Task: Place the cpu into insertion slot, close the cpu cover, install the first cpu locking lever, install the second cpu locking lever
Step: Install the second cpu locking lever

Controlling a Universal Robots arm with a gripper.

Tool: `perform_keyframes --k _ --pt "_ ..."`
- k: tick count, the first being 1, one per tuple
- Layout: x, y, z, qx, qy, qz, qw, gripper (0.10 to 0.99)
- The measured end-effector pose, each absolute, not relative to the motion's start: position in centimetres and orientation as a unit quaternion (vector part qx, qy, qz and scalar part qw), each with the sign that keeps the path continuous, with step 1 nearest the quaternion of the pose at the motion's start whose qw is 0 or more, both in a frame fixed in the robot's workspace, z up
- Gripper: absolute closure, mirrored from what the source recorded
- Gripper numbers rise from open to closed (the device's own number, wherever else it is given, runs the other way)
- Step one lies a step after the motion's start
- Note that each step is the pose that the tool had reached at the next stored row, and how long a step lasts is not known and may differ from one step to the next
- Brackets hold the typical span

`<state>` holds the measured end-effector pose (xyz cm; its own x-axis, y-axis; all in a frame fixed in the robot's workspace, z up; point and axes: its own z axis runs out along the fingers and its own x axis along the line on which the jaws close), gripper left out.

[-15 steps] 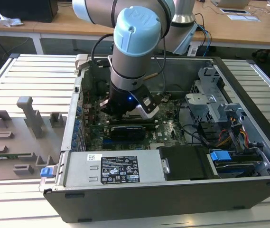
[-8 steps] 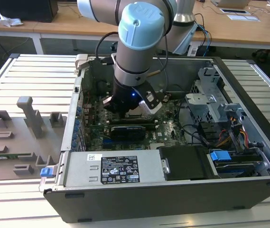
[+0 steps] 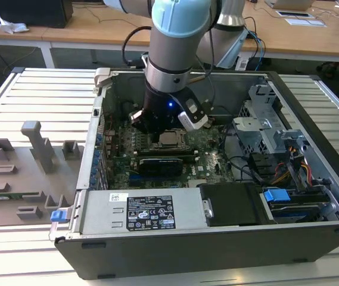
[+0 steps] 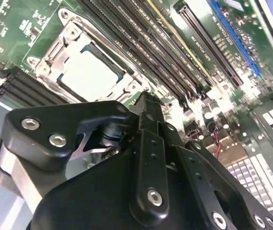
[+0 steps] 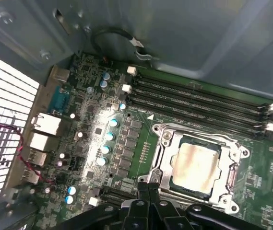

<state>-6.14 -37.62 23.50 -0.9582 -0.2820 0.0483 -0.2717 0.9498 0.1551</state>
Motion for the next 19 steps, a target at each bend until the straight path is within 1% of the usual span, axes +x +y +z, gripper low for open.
perform_keyframes --k 5,9,16,19 --pt "-6.1 -37.4 24.9 0.140 -0.987 -0.069 0.036 0.980" --pt "-6.0 -37.3 25.0 0.140 -0.987 -0.063 0.038 0.980" --pt "-3.4 -37.1 25.0 0.139 -0.987 -0.058 0.052 0.980" --pt "-3.0 -36.9 25.0 0.139 -0.987 -0.056 0.054 0.980"
